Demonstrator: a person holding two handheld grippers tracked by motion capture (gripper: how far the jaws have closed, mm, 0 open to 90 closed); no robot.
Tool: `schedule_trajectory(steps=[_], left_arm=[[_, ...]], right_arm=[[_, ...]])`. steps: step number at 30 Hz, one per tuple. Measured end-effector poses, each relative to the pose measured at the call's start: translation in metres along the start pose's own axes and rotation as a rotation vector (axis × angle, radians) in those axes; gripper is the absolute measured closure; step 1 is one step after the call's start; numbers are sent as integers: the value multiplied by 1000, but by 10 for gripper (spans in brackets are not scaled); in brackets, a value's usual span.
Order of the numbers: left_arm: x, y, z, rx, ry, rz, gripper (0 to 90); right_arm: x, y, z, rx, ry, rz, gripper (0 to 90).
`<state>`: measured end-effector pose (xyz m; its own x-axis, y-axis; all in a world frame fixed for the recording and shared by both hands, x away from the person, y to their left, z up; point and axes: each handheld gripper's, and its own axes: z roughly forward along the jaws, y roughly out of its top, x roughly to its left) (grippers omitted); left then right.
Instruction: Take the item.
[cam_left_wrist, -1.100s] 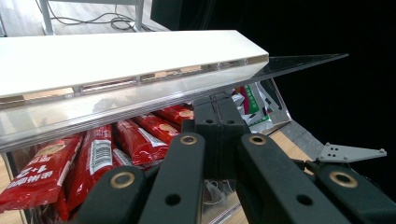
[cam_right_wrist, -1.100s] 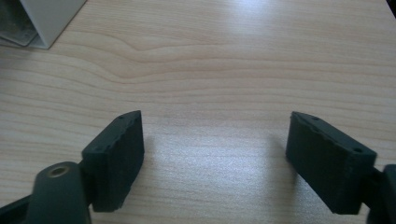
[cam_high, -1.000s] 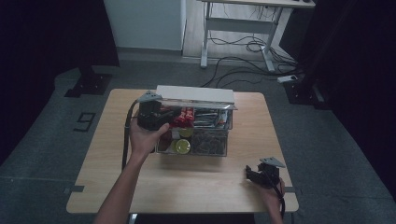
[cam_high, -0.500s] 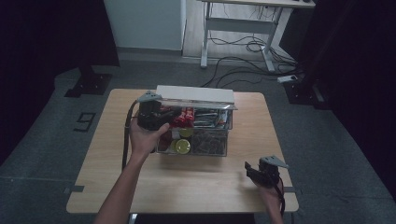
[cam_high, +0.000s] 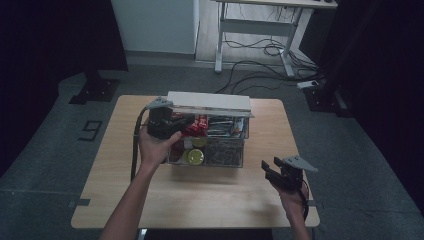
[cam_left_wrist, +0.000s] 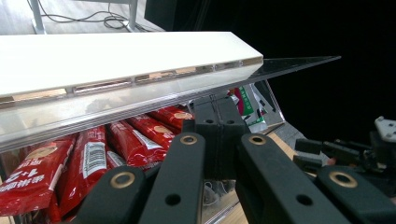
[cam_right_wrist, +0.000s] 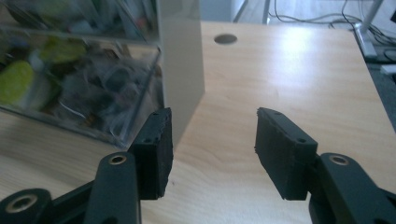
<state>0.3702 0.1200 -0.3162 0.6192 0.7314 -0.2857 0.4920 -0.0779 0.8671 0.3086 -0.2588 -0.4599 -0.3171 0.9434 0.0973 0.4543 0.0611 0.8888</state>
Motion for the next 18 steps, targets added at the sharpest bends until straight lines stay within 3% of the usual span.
schedule_trajectory(steps=[6,18], left_arm=[[1,0,0,-1,-7,-7,900],[1,1,0,-12,-10,-19,900]], right_arm=[[7,17,-4,-25,40,0,482],[29,60,-7,-68,104,-51,534]])
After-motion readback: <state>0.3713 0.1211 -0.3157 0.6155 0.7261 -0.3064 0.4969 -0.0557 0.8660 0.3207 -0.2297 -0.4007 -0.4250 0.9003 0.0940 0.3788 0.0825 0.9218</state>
